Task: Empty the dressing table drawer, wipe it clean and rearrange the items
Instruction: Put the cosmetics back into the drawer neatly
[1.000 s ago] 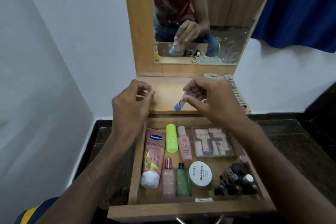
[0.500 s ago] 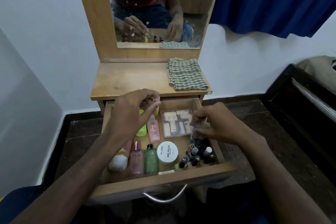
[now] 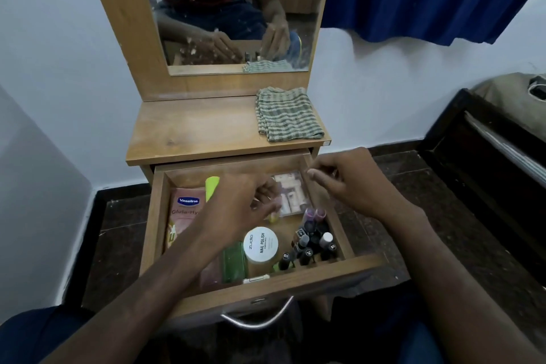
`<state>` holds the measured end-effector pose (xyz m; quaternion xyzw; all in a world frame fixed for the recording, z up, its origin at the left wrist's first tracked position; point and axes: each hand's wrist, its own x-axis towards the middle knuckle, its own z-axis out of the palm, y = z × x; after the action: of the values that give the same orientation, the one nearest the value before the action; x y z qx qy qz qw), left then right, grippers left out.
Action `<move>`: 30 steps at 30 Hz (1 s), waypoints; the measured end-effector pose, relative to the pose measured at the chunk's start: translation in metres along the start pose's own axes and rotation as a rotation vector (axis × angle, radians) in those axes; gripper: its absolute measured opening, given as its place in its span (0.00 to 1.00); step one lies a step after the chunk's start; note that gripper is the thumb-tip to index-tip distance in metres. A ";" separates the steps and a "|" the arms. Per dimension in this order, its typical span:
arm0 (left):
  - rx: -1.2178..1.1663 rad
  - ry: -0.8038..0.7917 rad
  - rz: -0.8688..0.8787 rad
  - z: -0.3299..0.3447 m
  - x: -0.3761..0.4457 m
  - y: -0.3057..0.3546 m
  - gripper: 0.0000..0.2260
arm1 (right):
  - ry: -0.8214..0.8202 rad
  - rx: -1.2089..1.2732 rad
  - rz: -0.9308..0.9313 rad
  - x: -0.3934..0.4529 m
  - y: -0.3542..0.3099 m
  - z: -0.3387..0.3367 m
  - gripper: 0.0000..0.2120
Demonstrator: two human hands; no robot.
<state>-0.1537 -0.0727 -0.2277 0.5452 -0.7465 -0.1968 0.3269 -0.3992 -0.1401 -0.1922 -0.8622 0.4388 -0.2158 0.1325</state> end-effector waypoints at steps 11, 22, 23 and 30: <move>-0.019 -0.138 0.006 0.029 0.009 0.011 0.11 | 0.215 0.066 0.147 -0.007 0.022 -0.001 0.03; -0.072 -0.154 0.060 0.035 0.006 0.014 0.07 | 0.156 0.029 0.168 -0.008 0.037 -0.001 0.03; -0.071 -0.154 0.064 0.035 0.006 0.014 0.07 | 0.152 0.029 0.171 -0.008 0.038 -0.001 0.03; -0.023 -0.146 0.071 0.031 0.006 0.007 0.13 | 0.096 0.022 0.180 -0.007 0.039 0.007 0.04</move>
<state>-0.1820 -0.0780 -0.2435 0.4988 -0.7848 -0.2329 0.2846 -0.4265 -0.1569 -0.2158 -0.8064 0.5180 -0.2488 0.1396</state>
